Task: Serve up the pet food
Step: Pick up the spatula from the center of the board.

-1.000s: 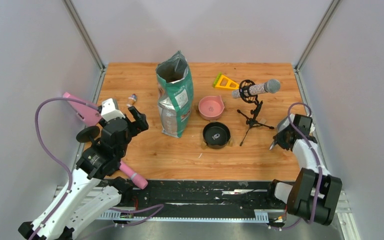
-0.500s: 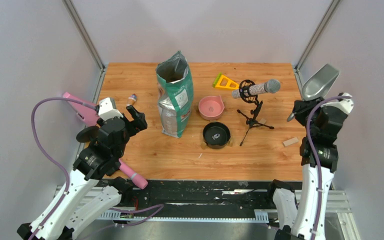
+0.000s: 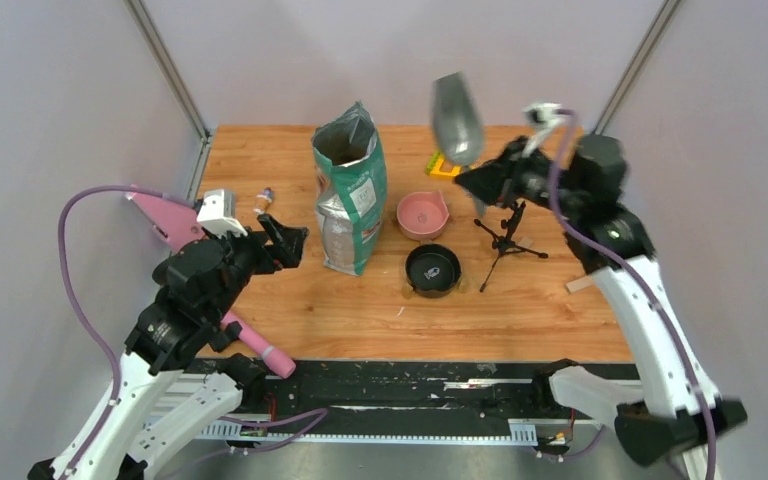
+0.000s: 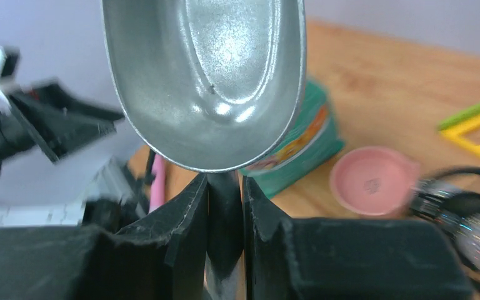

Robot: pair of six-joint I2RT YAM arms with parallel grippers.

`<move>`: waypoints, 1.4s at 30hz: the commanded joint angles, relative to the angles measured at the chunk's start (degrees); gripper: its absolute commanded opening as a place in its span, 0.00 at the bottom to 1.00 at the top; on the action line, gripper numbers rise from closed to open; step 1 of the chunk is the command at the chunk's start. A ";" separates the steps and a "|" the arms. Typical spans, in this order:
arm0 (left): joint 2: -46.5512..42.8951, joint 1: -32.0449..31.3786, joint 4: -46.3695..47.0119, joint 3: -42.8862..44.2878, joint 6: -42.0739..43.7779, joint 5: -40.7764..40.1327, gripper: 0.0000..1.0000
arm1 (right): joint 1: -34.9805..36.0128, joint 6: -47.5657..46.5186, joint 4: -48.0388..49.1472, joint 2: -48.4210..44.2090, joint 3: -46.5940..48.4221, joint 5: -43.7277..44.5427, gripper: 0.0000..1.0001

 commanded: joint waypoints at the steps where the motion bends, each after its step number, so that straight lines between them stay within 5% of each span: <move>1: 1.52 0.21 1.92 5.32 3.55 13.85 1.00 | 15.24 -16.61 -9.87 9.58 4.90 -0.27 0.00; 11: 5.39 0.22 -6.43 15.28 0.50 29.59 1.00 | 26.90 -46.34 -19.88 13.54 -3.97 -3.65 0.00; 21: 15.12 0.25 1.43 10.12 -6.13 44.73 1.00 | 27.70 -52.39 -17.33 10.77 -6.39 -8.97 0.00; 26: 14.93 0.26 6.11 7.40 -7.44 45.99 0.93 | 27.74 -54.45 -17.36 10.01 -6.60 -11.24 0.00; 34: 19.17 0.31 10.22 6.09 -8.20 51.57 0.58 | 27.79 -58.63 -17.79 9.36 -6.31 -12.29 0.00; 42: 20.53 0.23 12.47 5.63 -8.51 56.17 0.01 | 27.79 -52.65 -10.16 8.55 -5.39 1.03 0.01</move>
